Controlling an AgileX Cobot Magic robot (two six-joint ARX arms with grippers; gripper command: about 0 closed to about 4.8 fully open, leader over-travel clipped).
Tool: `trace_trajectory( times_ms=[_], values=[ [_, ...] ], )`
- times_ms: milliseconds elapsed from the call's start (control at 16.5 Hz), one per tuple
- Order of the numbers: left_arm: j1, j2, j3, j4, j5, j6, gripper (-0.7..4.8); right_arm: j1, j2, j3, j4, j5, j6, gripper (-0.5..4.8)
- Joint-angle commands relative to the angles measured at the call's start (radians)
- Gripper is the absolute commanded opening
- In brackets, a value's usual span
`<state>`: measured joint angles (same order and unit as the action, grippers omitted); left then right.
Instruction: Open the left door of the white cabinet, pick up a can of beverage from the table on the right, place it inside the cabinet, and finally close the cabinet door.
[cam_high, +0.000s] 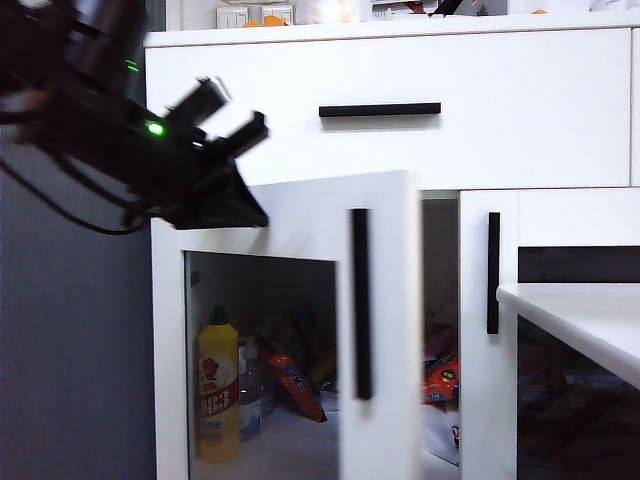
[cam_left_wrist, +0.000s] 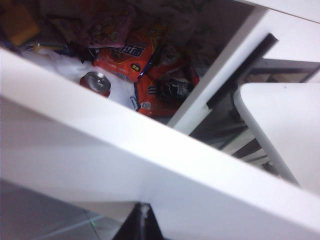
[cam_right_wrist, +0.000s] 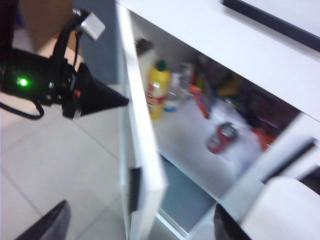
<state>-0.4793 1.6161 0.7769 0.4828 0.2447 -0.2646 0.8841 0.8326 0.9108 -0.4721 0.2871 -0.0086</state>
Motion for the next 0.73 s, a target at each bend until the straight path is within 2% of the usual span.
trace_trajectory(
  times_ms=[61, 303, 545, 727],
  values=[
    [-0.017, 0.114, 0.115, 0.043, 0.006, 0.006, -0.06, -0.001, -0.001, 0.003, 0.000, 0.055, 0.000, 3.68],
    [-0.037, 0.275, 0.272, 0.096, 0.003, 0.035, -0.06, -0.001, -0.001, 0.003, -0.015, 0.081, -0.001, 3.68],
    [-0.037, 0.376, 0.423, 0.097, 0.002, 0.156, -0.06, -0.001, -0.001, 0.003, -0.032, 0.090, -0.003, 3.68],
    [-0.037, 0.436, 0.533, 0.096, -0.048, 0.164, -0.06, -0.001, -0.001, 0.003, -0.035, 0.156, -0.003, 3.67]
  ],
)
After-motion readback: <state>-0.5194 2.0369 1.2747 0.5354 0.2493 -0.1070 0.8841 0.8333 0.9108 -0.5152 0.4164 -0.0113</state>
